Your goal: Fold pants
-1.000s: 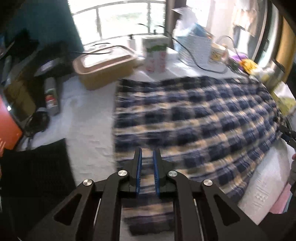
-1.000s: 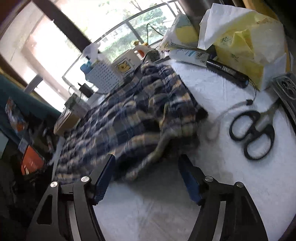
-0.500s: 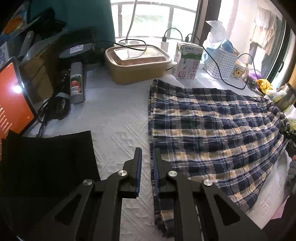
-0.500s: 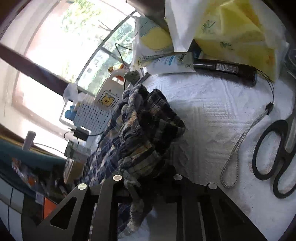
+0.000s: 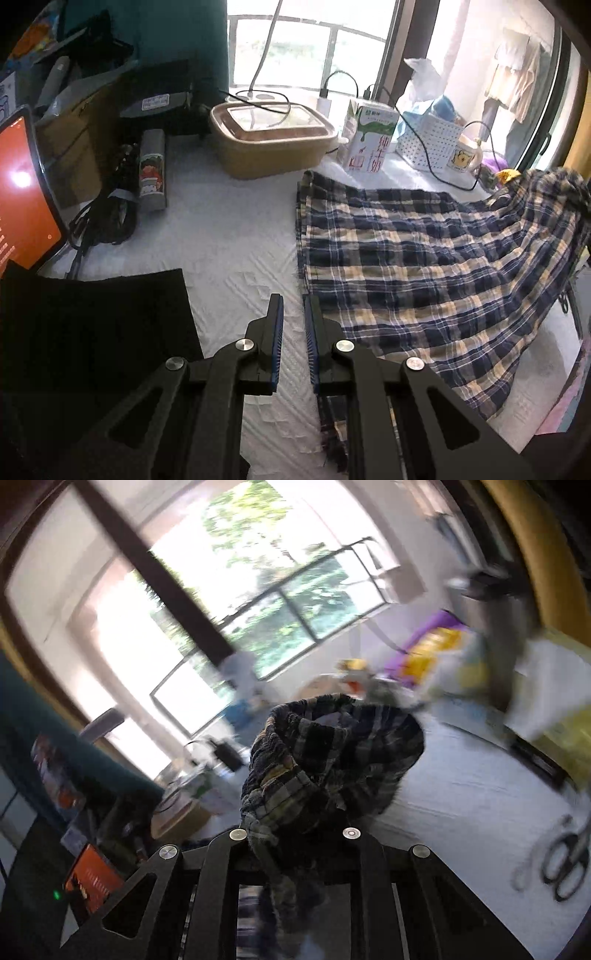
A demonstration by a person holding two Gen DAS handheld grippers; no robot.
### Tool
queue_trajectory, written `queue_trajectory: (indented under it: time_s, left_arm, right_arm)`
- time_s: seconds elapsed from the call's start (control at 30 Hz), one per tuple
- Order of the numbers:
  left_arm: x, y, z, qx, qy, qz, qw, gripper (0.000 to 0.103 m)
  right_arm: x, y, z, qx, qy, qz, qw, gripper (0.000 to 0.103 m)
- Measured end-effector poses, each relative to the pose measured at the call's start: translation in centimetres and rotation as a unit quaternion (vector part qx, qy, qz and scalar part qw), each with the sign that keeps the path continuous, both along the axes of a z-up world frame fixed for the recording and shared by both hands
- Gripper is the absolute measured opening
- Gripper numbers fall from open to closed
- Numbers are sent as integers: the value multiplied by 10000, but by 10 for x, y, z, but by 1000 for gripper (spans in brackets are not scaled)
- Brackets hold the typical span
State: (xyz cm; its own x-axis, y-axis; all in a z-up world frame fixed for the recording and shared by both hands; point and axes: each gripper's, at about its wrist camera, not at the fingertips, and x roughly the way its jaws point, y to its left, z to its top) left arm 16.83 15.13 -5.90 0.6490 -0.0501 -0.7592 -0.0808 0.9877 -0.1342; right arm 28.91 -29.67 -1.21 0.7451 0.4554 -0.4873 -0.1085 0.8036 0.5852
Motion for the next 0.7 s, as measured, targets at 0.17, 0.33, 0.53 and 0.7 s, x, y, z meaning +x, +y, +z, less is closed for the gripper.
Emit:
queue_trajectory:
  time_s: [0.17, 0.33, 0.53, 0.7]
  left_arm:
    - [-5, 8, 4, -169, -184, -22, 9997, 11]
    - [-11, 19, 7, -287, -333, -42, 9990, 11]
    - [-23, 37, 6, -323, -371, 45, 9988, 11]
    - [-28, 50, 1, -307, -298, 180, 9989, 11]
  right_arm:
    - [10, 70, 16, -336, -173, 638, 9972, 18]
    - [13, 144, 18, -685, -171, 1309, 9889, 18]
    - [10, 234, -15, -1187, 195, 2195, 9682, 18]
    - [-3, 283, -50, -1616, 494, 2712, 9476, 17]
